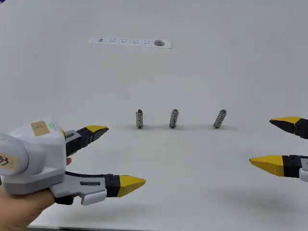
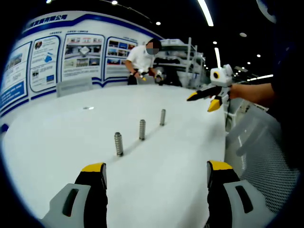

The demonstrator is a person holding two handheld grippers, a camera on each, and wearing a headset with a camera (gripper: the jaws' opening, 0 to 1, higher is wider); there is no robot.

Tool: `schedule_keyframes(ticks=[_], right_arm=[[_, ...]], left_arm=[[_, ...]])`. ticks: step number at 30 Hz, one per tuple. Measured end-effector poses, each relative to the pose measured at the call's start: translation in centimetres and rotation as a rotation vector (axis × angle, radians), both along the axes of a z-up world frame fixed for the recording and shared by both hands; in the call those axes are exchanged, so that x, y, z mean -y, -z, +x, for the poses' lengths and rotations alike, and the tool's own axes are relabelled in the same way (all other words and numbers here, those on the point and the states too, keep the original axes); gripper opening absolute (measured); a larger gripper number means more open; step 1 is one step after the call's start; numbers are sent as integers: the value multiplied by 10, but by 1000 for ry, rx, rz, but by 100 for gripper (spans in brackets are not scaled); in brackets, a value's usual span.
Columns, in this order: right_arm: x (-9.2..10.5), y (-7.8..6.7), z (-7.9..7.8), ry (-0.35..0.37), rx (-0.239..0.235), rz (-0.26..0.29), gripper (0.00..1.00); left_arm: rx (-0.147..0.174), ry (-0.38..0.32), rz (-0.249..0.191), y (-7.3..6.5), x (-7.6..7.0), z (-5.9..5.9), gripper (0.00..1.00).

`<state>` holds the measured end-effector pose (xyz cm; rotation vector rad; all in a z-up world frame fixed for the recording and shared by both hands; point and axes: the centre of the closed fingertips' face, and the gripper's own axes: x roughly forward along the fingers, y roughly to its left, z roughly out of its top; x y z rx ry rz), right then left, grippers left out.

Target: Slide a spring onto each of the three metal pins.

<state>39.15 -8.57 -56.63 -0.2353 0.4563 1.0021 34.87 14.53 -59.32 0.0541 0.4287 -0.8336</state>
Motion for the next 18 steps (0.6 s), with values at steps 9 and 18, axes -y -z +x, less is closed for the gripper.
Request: schedule_keyframes(ticks=[9, 18], right_arm=[[5, 2, -3, 19, -2, -6, 68], [9, 0, -3, 37, -4, -6, 68]], left_arm=[[-2, 4, 2, 0, 1, 0, 88], [-3, 5, 0, 0, 1, 2, 88]])
